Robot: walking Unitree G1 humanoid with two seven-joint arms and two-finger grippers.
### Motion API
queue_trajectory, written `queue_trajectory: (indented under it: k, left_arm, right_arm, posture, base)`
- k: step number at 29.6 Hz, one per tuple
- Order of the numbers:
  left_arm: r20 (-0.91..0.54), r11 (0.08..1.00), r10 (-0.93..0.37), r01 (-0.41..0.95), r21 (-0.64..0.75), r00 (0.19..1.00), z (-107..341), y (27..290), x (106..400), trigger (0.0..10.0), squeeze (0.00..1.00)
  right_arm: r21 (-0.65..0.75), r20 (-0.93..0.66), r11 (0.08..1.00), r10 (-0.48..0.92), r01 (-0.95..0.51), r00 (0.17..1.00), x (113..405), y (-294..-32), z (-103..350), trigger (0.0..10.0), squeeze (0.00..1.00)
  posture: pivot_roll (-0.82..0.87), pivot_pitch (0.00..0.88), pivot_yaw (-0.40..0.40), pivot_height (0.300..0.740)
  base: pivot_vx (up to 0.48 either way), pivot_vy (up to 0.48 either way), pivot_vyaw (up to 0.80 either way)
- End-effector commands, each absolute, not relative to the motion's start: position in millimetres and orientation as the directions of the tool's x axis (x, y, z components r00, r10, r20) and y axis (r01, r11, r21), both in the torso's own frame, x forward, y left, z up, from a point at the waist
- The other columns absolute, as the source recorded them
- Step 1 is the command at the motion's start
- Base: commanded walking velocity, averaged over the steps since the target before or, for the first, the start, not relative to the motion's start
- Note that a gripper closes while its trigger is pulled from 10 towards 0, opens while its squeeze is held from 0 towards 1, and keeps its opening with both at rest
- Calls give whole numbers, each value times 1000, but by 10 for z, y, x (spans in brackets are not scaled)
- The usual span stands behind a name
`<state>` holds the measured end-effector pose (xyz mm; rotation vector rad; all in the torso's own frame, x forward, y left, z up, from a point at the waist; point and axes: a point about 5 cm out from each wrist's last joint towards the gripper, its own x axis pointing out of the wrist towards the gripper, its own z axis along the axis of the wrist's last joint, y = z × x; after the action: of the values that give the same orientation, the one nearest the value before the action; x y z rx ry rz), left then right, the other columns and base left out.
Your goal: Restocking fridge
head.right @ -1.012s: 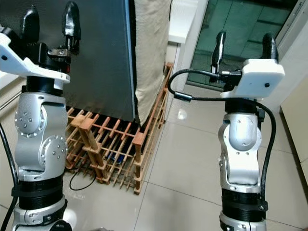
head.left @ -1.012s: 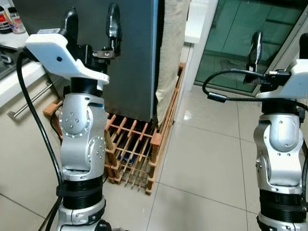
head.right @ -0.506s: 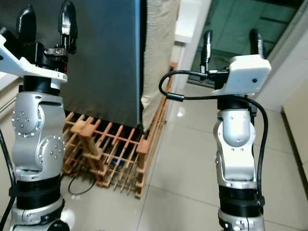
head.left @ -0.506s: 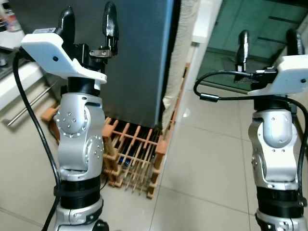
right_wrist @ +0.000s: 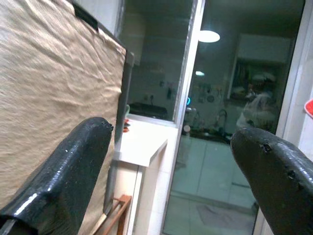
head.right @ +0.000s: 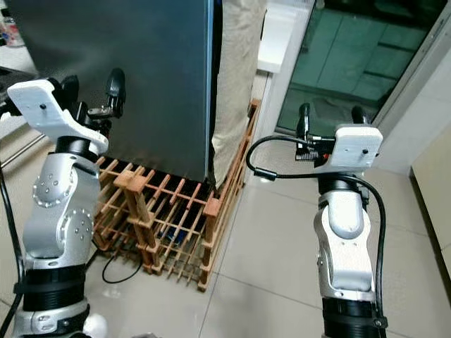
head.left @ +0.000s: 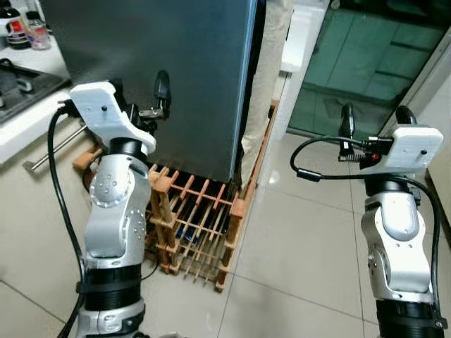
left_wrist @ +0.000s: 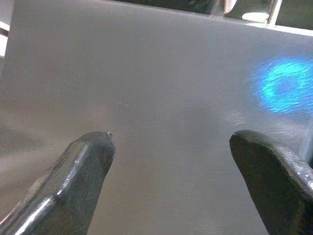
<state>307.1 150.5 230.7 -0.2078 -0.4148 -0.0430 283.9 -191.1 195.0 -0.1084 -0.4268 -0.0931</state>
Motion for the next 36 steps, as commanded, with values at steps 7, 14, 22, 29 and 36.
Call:
queue_trajectory:
  k: [7,14,22,29,36]
  left_arm:
    - [411,988,-8,71,-139,912,2357,1437,3064,10000,0]
    - [405,991,-2,56,-124,914,2330,1466,3059,10000,0]
    - [402,990,14,42,-132,916,2307,1480,3055,10000,0]
    - [400,990,31,26,-137,916,2294,1482,3063,10000,0]
    - [445,981,28,61,-185,895,2359,1508,3022,10000,0]
  right_arm:
    - [-105,426,986,-74,130,902,2867,-1964,1986,10000,0]
    - [-152,426,983,-25,99,904,2850,-1910,1947,10000,0]
    - [-161,428,984,3,73,904,2862,-1831,1934,10000,0]
    - [-198,495,976,18,92,869,2910,-1857,2131,10000,0]
    - [-191,472,979,30,69,881,2930,-1814,2064,10000,0]
  posture:
    - [-98,0,-26,740]
    - [-97,0,-23,740]
    - [-97,0,-23,740]
    - [-98,0,-23,740]
    - [-97,0,-27,740]
  base:
    - [0,0,-643]
    - [0,0,-463]
    - [0,0,0]
    - [0,0,0]
    - [225,0,0]
